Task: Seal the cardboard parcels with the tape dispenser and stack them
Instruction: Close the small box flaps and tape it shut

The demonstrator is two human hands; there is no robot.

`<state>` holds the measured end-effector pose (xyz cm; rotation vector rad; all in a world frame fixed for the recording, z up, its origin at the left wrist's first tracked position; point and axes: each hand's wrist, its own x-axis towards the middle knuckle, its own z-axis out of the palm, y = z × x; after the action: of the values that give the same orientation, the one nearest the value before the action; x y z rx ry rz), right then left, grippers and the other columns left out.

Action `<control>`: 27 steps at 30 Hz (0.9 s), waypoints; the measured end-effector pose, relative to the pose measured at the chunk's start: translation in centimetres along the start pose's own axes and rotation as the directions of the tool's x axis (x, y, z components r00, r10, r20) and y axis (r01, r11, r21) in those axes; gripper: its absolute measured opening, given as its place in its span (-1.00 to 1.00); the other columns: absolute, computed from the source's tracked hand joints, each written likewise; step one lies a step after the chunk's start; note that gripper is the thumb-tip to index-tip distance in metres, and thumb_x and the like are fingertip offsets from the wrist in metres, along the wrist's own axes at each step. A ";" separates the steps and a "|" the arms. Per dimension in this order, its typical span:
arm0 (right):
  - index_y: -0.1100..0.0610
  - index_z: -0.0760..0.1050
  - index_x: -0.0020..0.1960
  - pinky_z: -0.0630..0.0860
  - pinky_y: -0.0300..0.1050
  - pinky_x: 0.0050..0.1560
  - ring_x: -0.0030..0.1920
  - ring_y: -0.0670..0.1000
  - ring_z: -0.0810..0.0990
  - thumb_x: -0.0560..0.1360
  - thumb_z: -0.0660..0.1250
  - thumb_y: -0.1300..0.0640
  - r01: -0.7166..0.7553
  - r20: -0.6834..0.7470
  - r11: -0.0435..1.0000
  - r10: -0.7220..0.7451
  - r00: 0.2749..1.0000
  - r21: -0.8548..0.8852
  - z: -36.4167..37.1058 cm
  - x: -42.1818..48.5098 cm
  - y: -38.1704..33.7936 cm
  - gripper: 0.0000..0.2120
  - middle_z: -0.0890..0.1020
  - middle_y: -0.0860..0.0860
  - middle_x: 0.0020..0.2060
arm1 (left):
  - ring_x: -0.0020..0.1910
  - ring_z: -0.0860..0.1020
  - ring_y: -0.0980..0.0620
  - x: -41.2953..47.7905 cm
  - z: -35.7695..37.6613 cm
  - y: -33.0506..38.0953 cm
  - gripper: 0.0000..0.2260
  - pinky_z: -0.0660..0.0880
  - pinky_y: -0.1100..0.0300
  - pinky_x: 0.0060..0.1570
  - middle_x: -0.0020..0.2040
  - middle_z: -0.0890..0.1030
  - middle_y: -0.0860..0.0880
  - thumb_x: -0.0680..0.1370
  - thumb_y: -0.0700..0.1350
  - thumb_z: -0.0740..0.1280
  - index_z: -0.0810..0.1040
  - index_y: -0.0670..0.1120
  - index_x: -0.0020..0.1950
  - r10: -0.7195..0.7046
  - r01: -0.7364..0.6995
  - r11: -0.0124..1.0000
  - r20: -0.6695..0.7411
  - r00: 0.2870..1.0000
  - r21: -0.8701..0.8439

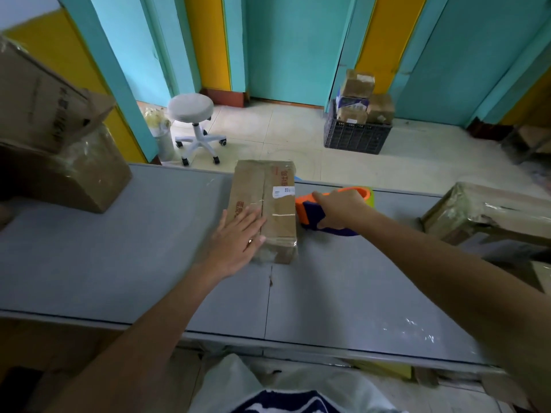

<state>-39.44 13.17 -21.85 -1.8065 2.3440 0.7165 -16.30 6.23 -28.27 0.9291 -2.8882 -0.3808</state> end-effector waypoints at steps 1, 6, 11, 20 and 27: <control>0.06 0.04 0.50 0.42 -0.10 -0.23 0.06 0.12 0.56 0.51 0.25 -0.19 -0.010 -0.015 0.998 0.011 1.000 0.069 1.1 -0.4 0.1 -0.29 0.54 0.14 0.18 | 0.39 -0.20 0.28 0.0 -0.1 0.0 -0.25 -0.32 0.01 0.41 0.54 0.01 0.10 0.40 0.27 -0.35 0.04 0.04 0.53 -0.007 0.007 1.000 0.016 1.000 -0.016; -0.07 -0.17 0.54 0.51 -0.01 -0.07 0.08 0.19 0.56 0.52 0.22 -0.21 -0.067 -0.078 0.896 0.112 0.991 0.439 8.4 -3.4 -0.5 -0.21 0.56 0.18 0.15 | 0.40 -0.16 0.31 -1.2 -0.6 0.3 -0.36 -0.34 0.11 0.41 0.49 -0.01 0.15 0.49 0.24 -0.15 0.00 -0.01 0.52 -0.060 0.059 0.967 0.003 0.998 -0.248; -0.10 -0.20 0.53 0.52 0.01 -0.01 0.05 0.16 0.58 0.53 0.12 -0.26 0.001 -0.126 0.907 0.058 0.990 0.422 9.8 -4.4 0.5 -0.27 0.58 0.14 0.12 | 0.47 0.06 0.18 -1.9 -0.9 -0.1 -0.37 -0.17 -0.03 0.48 0.44 0.16 0.15 0.44 0.26 0.06 0.32 -0.02 0.43 -0.140 0.055 0.854 -0.128 0.982 -0.518; 0.01 0.18 0.50 0.42 0.05 0.04 0.04 0.17 0.48 0.52 0.02 -0.27 0.004 -0.449 0.873 0.247 0.859 0.488 7.5 -5.5 0.2 -0.37 0.51 0.17 -0.01 | -0.29 0.42 0.12 -4.5 -2.5 -2.2 -0.70 0.35 0.26 -0.27 -0.26 0.43 0.01 0.46 -0.10 0.43 0.54 -0.05 0.18 -0.299 0.099 0.883 -0.386 0.873 -0.458; 0.04 0.40 0.38 0.40 -0.37 -0.13 -0.21 -0.11 0.50 0.56 0.28 0.14 0.449 -0.392 0.472 -0.220 0.893 0.759 6.0 -5.4 -4.6 -0.61 0.60 0.01 -0.16 | -0.33 0.47 0.23 -6.4 -1.2 -2.8 -0.75 0.34 0.47 -0.27 -0.27 0.51 0.03 0.49 -0.24 0.38 0.50 0.05 0.08 -0.220 0.065 0.805 -0.195 0.956 -0.589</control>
<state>-34.76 19.58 -26.69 -1.7741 1.7568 -0.6617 -9.38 7.49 -27.85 0.9856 -2.2478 -1.0031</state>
